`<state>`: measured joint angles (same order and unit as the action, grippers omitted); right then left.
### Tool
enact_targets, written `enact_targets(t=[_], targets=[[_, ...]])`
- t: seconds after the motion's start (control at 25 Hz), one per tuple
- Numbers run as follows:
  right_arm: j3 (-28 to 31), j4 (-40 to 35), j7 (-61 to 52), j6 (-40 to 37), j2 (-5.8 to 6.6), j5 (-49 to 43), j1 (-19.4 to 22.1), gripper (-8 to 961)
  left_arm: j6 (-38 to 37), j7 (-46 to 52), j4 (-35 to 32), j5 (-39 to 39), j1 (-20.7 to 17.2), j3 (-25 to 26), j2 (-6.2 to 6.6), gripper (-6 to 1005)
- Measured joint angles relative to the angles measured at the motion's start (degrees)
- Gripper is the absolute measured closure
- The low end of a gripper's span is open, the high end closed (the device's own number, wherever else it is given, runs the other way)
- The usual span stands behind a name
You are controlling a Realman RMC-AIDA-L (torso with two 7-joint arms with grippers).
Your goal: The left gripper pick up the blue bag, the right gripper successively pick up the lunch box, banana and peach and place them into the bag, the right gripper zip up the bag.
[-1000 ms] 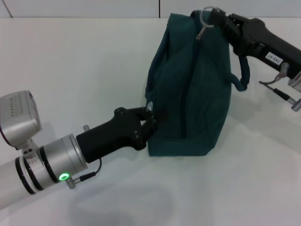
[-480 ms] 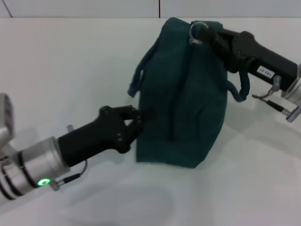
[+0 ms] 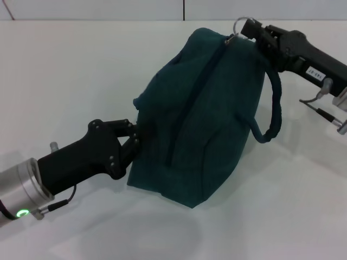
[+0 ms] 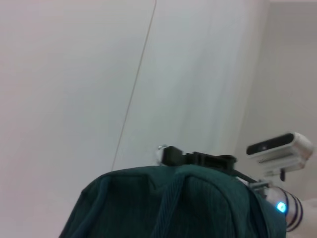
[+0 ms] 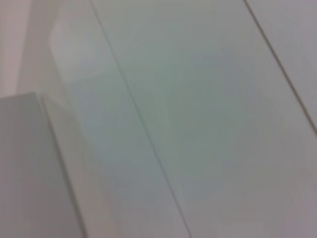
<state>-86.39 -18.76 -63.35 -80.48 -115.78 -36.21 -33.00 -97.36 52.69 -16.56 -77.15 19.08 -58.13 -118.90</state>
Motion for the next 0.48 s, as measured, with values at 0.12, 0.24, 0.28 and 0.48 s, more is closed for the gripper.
enact_targets(t=[0.12, 0.24, 0.28, 0.48], targets=[[0.1, -0.2, 0.1, 2.4, 0.04, 0.0, -0.1, 939, 0.2, 0.0, 0.0, -0.5, 0.2, -0.1, 0.00, 932], [0.1, 0.1, 0.3, 3.1, 0.05, -0.2, -0.2, 939, 0.2, 0.0, 0.0, -0.5, 0.4, -0.1, -0.04, 925], [0.1, 0.2, 0.6, 3.3, 0.03, -0.3, -0.1, 939, 0.2, 0.0, -0.1, -0.5, 0.4, -0.1, -0.04, 923], [0.7, 0.2, 3.1, 6.4, -0.18, 0.4, 0.5, 938, 0.0, 0.0, -0.1, -0.6, 0.5, -0.2, 0.03, 911]])
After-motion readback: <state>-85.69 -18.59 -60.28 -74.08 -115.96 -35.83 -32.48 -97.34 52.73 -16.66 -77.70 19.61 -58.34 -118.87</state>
